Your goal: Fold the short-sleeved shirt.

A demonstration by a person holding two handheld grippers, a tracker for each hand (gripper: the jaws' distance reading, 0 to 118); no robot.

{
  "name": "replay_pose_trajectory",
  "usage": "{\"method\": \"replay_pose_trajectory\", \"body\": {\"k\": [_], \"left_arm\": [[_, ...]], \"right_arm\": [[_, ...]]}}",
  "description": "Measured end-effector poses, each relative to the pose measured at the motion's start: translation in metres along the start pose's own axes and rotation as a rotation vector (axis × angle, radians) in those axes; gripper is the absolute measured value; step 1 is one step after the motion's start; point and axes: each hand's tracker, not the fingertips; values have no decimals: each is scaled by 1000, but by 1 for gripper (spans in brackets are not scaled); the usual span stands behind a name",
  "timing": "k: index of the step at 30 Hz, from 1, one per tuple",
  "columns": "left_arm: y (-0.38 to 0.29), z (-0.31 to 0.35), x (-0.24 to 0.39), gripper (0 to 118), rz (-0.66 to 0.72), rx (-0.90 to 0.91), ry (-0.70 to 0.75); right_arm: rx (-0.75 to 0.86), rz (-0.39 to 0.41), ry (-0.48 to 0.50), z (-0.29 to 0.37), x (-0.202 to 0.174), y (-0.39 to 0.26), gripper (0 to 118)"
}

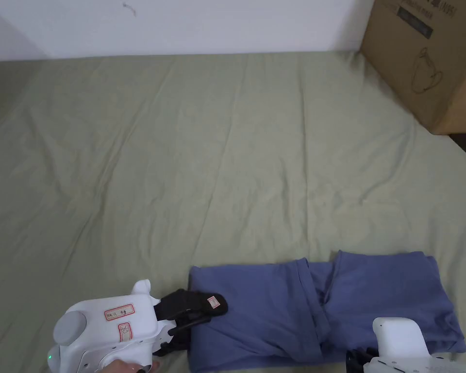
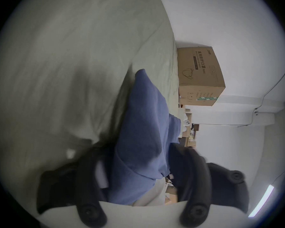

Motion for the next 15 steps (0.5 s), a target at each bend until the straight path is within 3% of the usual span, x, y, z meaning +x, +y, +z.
{"method": "replay_pose_trajectory", "body": {"k": [1,2,4,9,15], "left_arm": [[2,0,-7,13,47,0,46],[2,-2,-14,12,71,-6,86],[0,1,-19,12,66,-5,-38],[1,18,-4,11,-2,-16,-18],[22,106,-11,11,-52,123,16]], "right_arm": [[-5,5,-3,-1,-2,1,3],[-8,10,-6,0,-4,1,3],[-12,26,-12,1,-10,2,3],[-30,78,-47,1,-23,7,3],[-18,95,-41,2,-36,16,3]]}}
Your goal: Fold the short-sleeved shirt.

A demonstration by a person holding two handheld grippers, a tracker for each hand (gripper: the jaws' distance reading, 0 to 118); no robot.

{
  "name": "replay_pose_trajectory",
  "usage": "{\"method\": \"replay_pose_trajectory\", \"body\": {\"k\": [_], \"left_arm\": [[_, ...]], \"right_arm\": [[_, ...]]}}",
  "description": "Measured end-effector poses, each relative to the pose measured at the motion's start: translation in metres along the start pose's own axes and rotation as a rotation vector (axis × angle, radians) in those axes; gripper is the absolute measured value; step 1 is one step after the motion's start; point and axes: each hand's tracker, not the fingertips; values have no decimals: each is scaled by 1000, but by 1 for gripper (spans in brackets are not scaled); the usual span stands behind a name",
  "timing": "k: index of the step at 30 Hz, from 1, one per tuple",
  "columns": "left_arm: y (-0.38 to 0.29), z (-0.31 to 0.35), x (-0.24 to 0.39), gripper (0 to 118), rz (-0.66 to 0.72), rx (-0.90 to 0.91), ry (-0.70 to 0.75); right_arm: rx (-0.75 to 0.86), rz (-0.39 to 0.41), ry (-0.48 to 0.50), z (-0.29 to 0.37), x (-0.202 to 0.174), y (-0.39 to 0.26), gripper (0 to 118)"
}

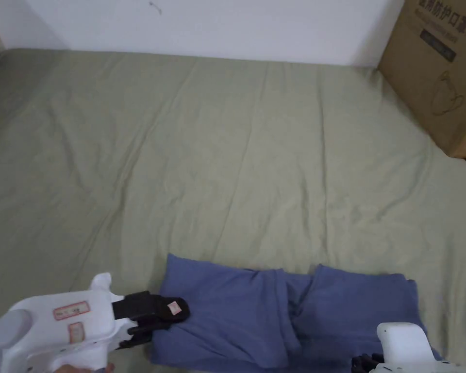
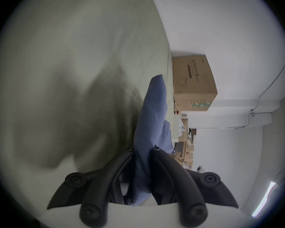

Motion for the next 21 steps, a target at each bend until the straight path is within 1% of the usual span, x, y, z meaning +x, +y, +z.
{"method": "replay_pose_trajectory", "body": {"k": [1,4,5,7,10,12,14,16,18,21], "left_arm": [[4,20,-2,11,-15,28,38],[15,73,-15,11,-44,111,216],[18,89,-18,11,-29,139,250],[18,115,-22,11,-1,181,261],[14,134,-15,11,1,233,252],[10,132,-1,11,-7,241,260],[6,124,26,11,-48,236,300],[2,114,61,11,-124,207,304],[-1,100,96,11,-197,194,262],[-9,64,146,11,-287,138,246]], "right_arm": [[1,1,3,-1,-2,1,3],[-4,3,16,-6,-7,4,3],[-5,3,22,-7,-8,4,3],[-9,7,36,-9,-11,4,3],[-16,16,46,-11,-14,3,3],[-22,18,52,-12,-14,2,3],[-27,12,61,-13,-12,1,3],[-24,1,67,-13,-9,0,3],[-23,-15,74,-13,-4,-1,3],[-23,-53,87,-14,8,-4,3]]}}
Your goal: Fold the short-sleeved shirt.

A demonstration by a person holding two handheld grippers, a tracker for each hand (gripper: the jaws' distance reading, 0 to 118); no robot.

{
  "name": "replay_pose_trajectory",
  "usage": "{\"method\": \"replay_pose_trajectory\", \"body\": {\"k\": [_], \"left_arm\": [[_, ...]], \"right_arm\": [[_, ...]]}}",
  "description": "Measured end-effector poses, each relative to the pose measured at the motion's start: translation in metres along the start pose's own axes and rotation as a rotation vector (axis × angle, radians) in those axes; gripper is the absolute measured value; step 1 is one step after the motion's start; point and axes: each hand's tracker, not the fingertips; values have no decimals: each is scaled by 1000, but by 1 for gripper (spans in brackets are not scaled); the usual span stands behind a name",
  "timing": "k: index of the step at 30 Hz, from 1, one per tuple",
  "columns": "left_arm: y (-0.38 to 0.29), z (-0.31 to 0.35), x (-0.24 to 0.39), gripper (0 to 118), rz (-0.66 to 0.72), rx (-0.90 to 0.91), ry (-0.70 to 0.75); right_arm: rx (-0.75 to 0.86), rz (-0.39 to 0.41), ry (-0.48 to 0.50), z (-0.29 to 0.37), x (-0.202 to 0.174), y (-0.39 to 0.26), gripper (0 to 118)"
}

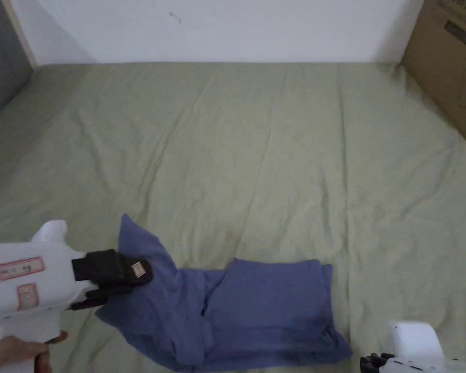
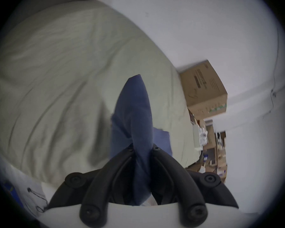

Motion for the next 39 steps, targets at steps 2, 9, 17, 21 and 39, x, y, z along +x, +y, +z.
{"method": "replay_pose_trajectory", "body": {"k": [2,9,17,21,39], "left_arm": [[1,-19,30,11,-51,-46,12],[-18,-123,92,11,-143,-207,-23],[-50,-196,120,117,-143,-390,-188],[-45,-186,115,116,-142,-359,-77],[-82,-217,79,7,-151,-385,10]], "right_arm": [[-3,-27,4,0,9,-2,3],[3,-108,-14,9,45,-14,3],[-27,-232,-36,7,81,-29,3],[-34,-242,-32,6,85,-31,3],[-44,-237,8,-2,80,-30,3]]}}
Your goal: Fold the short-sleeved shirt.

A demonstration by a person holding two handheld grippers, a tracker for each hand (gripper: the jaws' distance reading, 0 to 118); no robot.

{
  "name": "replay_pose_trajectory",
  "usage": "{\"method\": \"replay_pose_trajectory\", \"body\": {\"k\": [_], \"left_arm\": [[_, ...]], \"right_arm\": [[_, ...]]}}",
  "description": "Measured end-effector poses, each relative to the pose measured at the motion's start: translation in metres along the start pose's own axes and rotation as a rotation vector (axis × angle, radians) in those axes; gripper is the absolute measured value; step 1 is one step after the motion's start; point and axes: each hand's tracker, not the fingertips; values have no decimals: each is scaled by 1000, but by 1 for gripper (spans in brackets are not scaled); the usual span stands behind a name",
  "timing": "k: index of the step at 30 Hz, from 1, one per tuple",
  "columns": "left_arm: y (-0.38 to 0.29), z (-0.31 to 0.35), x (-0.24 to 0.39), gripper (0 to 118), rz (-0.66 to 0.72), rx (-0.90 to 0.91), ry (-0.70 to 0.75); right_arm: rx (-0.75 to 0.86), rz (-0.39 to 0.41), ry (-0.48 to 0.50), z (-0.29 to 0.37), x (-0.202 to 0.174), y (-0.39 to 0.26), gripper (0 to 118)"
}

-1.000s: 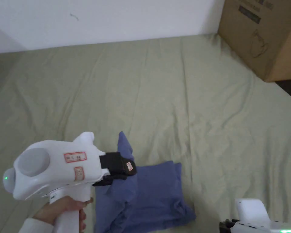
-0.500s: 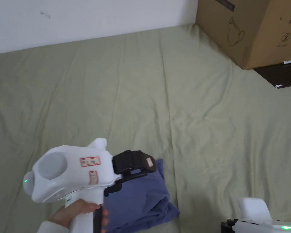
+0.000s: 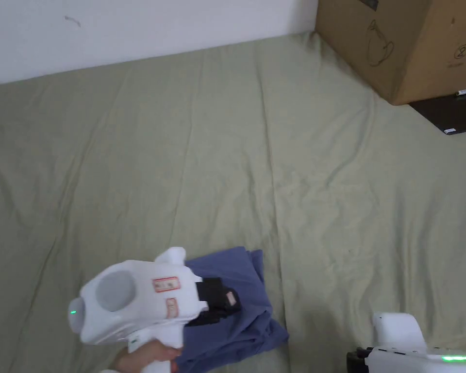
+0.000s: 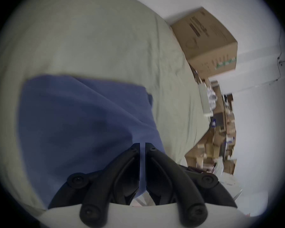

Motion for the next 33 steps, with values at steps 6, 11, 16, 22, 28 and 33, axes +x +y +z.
{"method": "replay_pose_trajectory", "body": {"k": [6,11,16,22,28,33], "left_arm": [[-29,-46,32,7,-89,-113,41],[-46,-53,36,7,-111,-196,-20],[-46,-1,27,7,-102,-87,-66],[-30,103,-25,7,39,167,-132],[-38,148,-106,104,251,250,-34],[-50,143,-152,104,427,275,-178]], "right_arm": [[-4,-12,-11,3,5,-1,3],[-15,-7,-17,0,2,0,3],[-13,39,-14,6,-8,7,3],[37,221,7,6,-55,48,3],[65,394,108,-15,-137,94,3],[-37,452,60,-80,-168,104,3]]}}
